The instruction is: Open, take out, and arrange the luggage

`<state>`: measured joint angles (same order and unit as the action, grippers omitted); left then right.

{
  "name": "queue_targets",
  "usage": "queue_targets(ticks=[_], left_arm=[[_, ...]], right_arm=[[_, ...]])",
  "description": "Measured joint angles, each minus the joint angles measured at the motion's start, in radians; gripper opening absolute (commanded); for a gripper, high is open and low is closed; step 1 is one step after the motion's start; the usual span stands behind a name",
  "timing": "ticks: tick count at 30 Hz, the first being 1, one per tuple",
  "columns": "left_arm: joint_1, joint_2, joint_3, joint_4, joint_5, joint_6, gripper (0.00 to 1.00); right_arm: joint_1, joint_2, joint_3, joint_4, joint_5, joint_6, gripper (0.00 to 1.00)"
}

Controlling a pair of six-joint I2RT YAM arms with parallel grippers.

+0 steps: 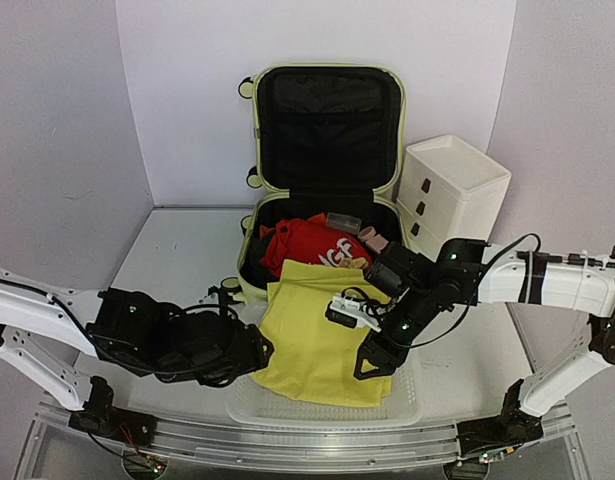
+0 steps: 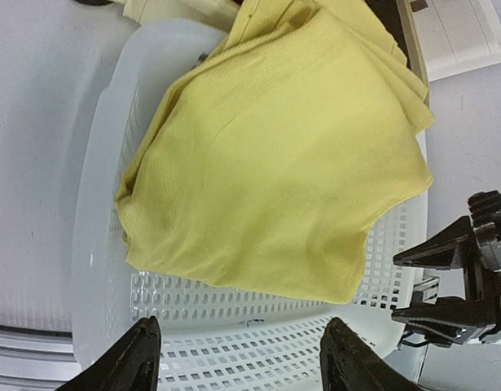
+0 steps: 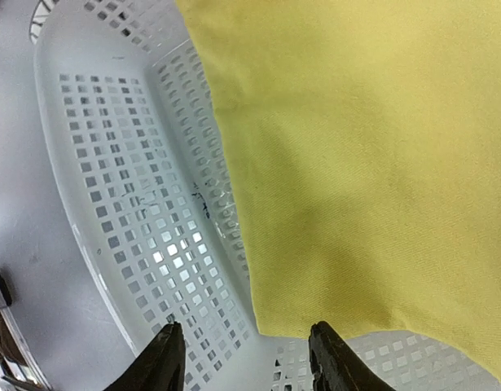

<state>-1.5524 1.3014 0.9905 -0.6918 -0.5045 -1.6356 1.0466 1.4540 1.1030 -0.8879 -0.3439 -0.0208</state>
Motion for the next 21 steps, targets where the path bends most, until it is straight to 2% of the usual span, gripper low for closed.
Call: queue_targets(ticks=[6, 8, 12, 17, 21], left_arm=[[0.122, -0.069, 0.0, 0.0, 0.054, 0.284, 0.72], [0.13, -0.067, 0.0, 0.0, 0.089, 0.335, 0.72], [0.148, -0.009, 0.005, 0.002, 0.153, 0.409, 0.74], [0.184, 0.126, 0.026, 0.002, 0.232, 0.476, 0.84], [0.221, 0.155, 0.043, 0.011, 0.259, 0.492, 0.93]], right_arm=[[0.032, -0.081, -0.093, 0.07, 0.147, 0.385, 0.55], [0.054, -0.142, -0.15, 0.081, 0.212, 0.523, 0.6], [0.114, -0.212, -0.219, 0.093, 0.337, 0.748, 0.62], [0.165, -0.134, -0.226, 0.141, 0.425, 0.939, 0.71], [0.195, -0.03, -0.229, 0.171, 0.476, 1.076, 0.72]])
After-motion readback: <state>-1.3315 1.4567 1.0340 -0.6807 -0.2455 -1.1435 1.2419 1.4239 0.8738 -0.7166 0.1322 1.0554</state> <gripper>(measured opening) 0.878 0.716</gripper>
